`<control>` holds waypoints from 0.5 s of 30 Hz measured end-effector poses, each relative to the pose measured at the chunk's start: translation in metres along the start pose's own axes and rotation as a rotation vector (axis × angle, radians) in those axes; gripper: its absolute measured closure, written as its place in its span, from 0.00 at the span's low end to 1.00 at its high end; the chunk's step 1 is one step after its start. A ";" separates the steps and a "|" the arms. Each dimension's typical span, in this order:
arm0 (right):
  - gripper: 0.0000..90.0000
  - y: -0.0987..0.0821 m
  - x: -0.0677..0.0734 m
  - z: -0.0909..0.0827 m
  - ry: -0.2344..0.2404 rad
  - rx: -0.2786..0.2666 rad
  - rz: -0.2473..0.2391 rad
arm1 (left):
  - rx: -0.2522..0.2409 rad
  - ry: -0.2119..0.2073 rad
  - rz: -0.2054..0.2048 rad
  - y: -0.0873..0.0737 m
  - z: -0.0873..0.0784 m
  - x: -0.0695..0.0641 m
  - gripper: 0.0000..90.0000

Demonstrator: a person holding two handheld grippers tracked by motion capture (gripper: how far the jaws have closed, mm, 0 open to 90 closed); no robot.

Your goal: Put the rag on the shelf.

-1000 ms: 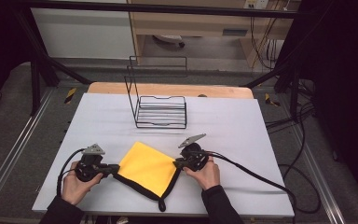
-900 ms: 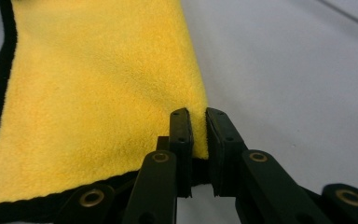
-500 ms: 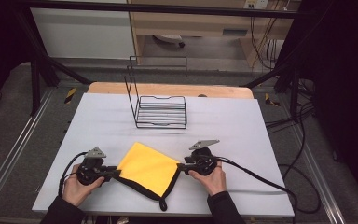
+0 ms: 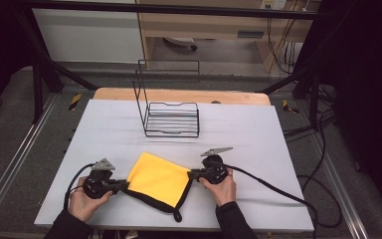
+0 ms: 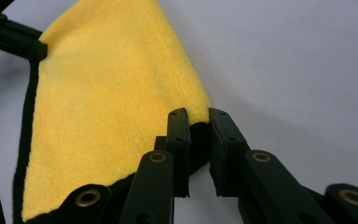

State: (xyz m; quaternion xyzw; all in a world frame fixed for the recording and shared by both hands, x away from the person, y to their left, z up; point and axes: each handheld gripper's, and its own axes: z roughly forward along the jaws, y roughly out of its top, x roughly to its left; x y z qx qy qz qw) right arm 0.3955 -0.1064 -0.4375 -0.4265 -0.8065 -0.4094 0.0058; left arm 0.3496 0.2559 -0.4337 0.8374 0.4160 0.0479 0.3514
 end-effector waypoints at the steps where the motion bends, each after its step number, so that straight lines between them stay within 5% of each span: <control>1: 0.89 0.006 -0.001 0.000 -0.006 0.001 -0.011 | -0.001 0.001 -0.005 0.000 -0.001 -0.002 0.92; 2: 0.89 0.006 -0.001 0.000 -0.006 0.001 -0.011 | -0.004 -0.003 -0.012 -0.001 -0.001 -0.005 0.92; 6: 0.88 0.041 0.000 0.015 -0.077 -0.008 -0.161 | -0.013 0.015 -0.048 -0.005 -0.002 -0.019 0.92; 12: 0.87 0.056 -0.007 0.044 -0.117 0.007 -0.202 | -0.032 0.023 -0.042 -0.007 -0.002 -0.026 0.90; 15: 0.84 0.051 -0.010 0.052 -0.130 -0.013 -0.193 | -0.053 0.018 -0.037 -0.003 -0.007 -0.021 0.80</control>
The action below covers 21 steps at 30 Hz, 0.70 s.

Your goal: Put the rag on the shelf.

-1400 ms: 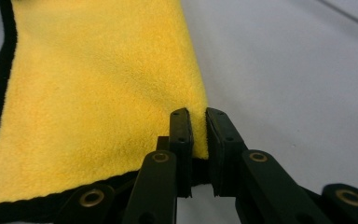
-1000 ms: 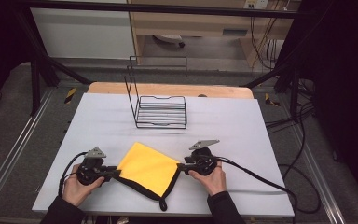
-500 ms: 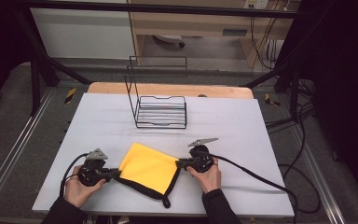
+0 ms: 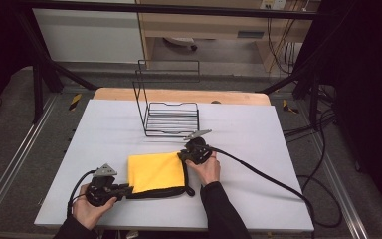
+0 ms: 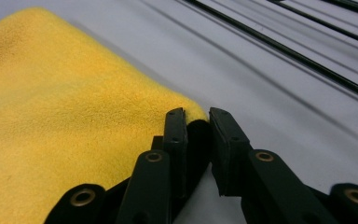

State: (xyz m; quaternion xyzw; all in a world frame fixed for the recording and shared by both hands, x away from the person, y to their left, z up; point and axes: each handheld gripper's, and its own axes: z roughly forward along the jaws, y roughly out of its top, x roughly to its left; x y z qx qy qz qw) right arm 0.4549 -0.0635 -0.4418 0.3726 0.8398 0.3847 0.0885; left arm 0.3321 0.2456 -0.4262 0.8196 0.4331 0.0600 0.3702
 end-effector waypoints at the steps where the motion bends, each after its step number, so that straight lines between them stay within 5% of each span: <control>1: 0.80 -0.001 0.001 -0.002 -0.012 -0.020 -0.010 | -0.015 0.007 0.011 0.003 -0.003 0.002 0.74; 4: 0.65 -0.003 0.004 -0.019 -0.040 -0.075 -0.010 | -0.075 0.058 0.057 0.020 -0.011 0.011 0.56; 5: 0.54 -0.007 0.006 -0.033 -0.034 -0.100 0.020 | -0.091 0.071 0.069 0.027 -0.011 0.014 0.45; 6: 0.51 -0.010 0.007 -0.039 -0.030 -0.101 0.033 | -0.099 0.082 0.076 0.035 -0.011 0.018 0.44; 12: 0.40 -0.035 0.023 -0.058 -0.005 -0.068 0.073 | -0.052 0.101 0.100 0.072 0.017 0.047 0.46; 18: 0.38 -0.062 0.046 -0.062 0.015 -0.038 0.085 | 0.001 0.093 0.092 0.076 0.049 0.067 0.56; 21: 0.44 -0.071 0.056 -0.057 0.020 -0.044 0.121 | 0.030 0.057 0.075 0.074 0.057 0.075 0.61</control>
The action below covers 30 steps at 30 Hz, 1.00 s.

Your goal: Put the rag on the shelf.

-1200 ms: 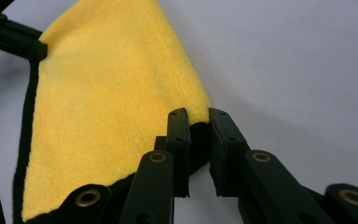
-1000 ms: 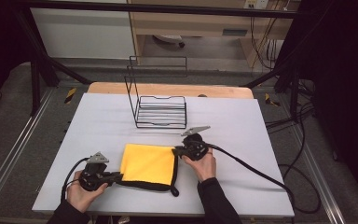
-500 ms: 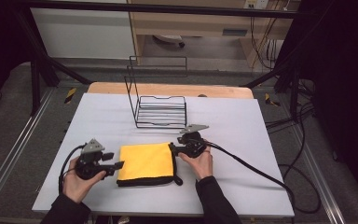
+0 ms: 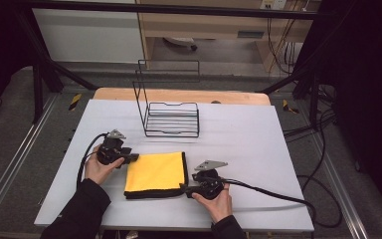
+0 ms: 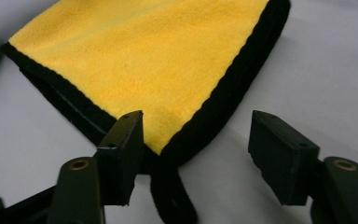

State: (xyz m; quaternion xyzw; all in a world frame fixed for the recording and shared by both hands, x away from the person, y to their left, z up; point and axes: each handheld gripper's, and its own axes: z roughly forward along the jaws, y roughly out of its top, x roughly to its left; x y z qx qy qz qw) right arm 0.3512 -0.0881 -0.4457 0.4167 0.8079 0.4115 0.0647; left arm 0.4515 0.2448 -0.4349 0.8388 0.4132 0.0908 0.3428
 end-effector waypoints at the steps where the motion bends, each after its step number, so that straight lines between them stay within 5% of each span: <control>1: 0.48 -0.001 0.001 0.000 0.003 -0.005 0.013 | -0.002 -0.016 -0.001 -0.001 0.001 0.001 0.64; 4: 0.54 -0.001 0.002 0.001 0.021 -0.009 0.049 | 0.002 -0.044 0.004 -0.002 0.001 0.001 0.70; 15: 0.60 -0.007 0.008 0.010 0.039 0.006 0.153 | 0.012 -0.047 -0.002 -0.004 0.000 -0.003 0.83; 18: 0.72 -0.007 0.010 0.011 0.067 0.010 0.181 | 0.006 -0.036 0.001 -0.004 0.000 -0.005 0.87; 23: 0.87 -0.003 0.009 0.008 0.101 0.028 0.186 | -0.009 -0.027 -0.012 -0.005 -0.004 -0.007 0.90; 30: 0.90 0.013 -0.011 -0.011 0.104 0.039 0.158 | -0.055 -0.038 -0.057 -0.013 -0.024 -0.021 0.91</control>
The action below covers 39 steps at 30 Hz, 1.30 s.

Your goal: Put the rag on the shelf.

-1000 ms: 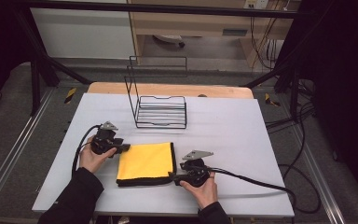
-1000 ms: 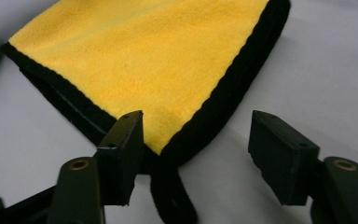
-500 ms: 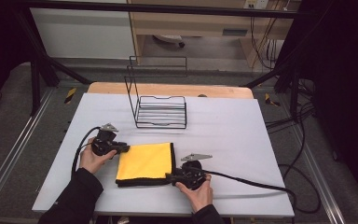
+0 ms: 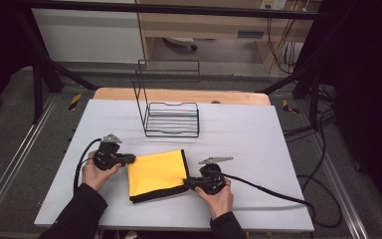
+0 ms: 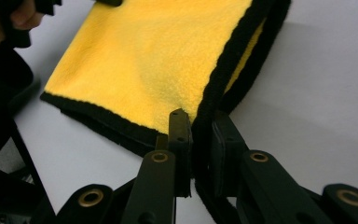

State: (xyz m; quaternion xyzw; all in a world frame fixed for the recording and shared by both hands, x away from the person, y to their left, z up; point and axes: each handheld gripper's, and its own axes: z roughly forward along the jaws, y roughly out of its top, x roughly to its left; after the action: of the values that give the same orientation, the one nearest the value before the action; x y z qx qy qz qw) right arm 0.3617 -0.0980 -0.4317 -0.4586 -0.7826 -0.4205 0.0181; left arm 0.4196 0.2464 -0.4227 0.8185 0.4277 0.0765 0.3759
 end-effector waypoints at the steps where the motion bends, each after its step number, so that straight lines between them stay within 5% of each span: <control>1: 0.90 0.004 -0.003 -0.003 -0.005 0.003 -0.010 | -0.006 0.006 -0.001 -0.001 -0.003 -0.005 0.91; 5: 0.89 0.025 -0.019 -0.008 -0.017 0.045 -0.074 | -0.026 0.030 -0.011 -0.009 -0.016 -0.026 0.90; 13: 0.87 0.048 -0.040 0.023 0.013 0.124 -0.209 | -0.019 0.103 -0.066 -0.034 -0.029 -0.046 0.90; 16: 0.81 0.050 -0.042 0.031 0.000 0.094 -0.215 | -0.014 0.118 -0.077 -0.040 -0.026 -0.045 0.89; 19: 0.69 0.047 -0.038 0.027 -0.082 0.024 -0.238 | -0.006 0.117 -0.050 -0.041 -0.021 -0.041 0.82; 25: 0.44 0.041 -0.032 0.001 -0.119 -0.071 -0.221 | -0.046 0.101 0.052 -0.011 -0.022 -0.036 0.58; 29: 0.34 0.029 -0.026 -0.011 -0.134 -0.085 -0.202 | -0.019 0.069 0.098 0.022 -0.005 -0.035 0.45; 36: 0.34 0.010 -0.018 -0.011 -0.118 -0.085 -0.147 | 0.055 0.034 0.143 0.059 0.049 -0.030 0.47; 39: 0.38 0.005 -0.015 -0.007 -0.111 -0.081 -0.125 | 0.075 -0.004 0.111 0.062 0.068 -0.025 0.56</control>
State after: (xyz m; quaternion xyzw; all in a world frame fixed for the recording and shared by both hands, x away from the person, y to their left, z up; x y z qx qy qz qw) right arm 0.3714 -0.1125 -0.4299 -0.4318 -0.7919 -0.4261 -0.0703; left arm 0.4742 0.1682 -0.4232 0.8546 0.3835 0.0793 0.3411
